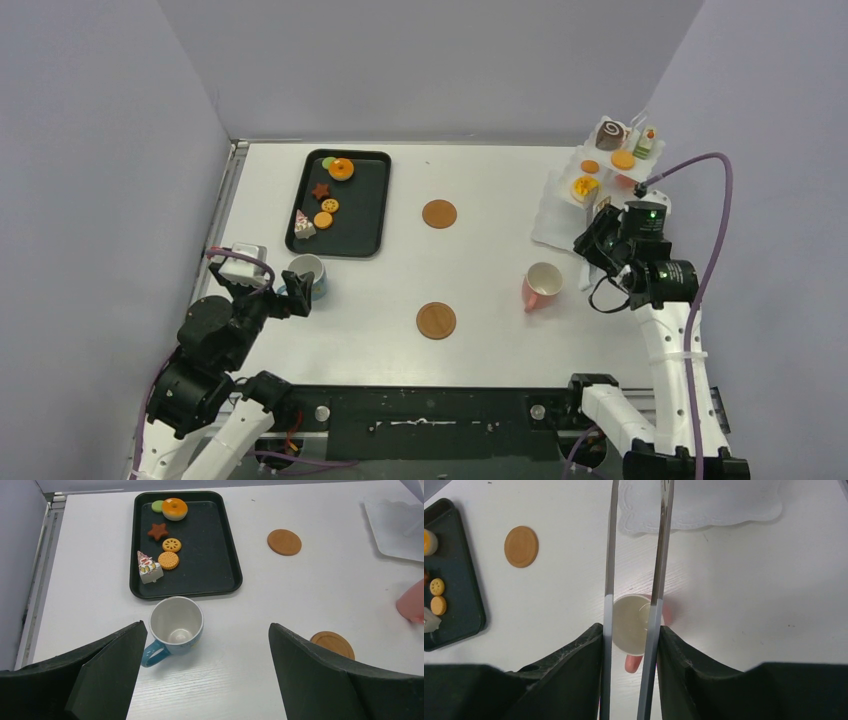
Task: Serve the afternoon tea
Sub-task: Place the desert on the desert table, then pick up the desert from the tray.
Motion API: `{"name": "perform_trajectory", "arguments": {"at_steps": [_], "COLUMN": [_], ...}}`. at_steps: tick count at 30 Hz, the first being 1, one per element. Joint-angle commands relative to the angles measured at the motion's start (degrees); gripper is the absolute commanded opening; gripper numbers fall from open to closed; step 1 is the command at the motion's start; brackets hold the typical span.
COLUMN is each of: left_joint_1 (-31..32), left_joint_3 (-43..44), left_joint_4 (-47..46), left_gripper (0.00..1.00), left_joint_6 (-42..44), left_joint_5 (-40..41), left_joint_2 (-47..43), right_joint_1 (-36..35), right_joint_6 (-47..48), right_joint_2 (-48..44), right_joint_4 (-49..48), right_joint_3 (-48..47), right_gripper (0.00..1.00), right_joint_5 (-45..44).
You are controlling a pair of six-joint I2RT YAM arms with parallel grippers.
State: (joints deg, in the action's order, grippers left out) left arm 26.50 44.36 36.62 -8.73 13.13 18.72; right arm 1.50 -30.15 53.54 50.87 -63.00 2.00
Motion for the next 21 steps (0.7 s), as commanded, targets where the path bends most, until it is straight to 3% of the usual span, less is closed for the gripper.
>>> {"name": "perform_trajectory", "arguments": {"at_steps": [1, 13, 21], "left_joint_1": [0.13, 0.22, 0.04], "left_joint_3": [0.04, 0.11, 0.35], "left_joint_4": [-2.67, -2.13, -1.64], "left_gripper": [0.91, 0.91, 0.91], "left_joint_6": [0.38, 0.91, 1.17], "left_joint_5": [0.38, 2.34, 4.15], "left_joint_2": [0.68, 0.88, 0.66], "right_joint_1": [-3.39, -14.22, -31.34], "right_joint_6": [-2.08, -1.59, 5.35], "right_joint_2": [-3.62, -1.16, 10.32], "right_joint_4": [-2.99, -8.99, -16.92], "right_joint_3": [-2.0, -1.29, -5.11], "right_gripper": [0.37, 0.37, 0.39], "right_joint_5": [2.29, 1.65, -5.58]}}
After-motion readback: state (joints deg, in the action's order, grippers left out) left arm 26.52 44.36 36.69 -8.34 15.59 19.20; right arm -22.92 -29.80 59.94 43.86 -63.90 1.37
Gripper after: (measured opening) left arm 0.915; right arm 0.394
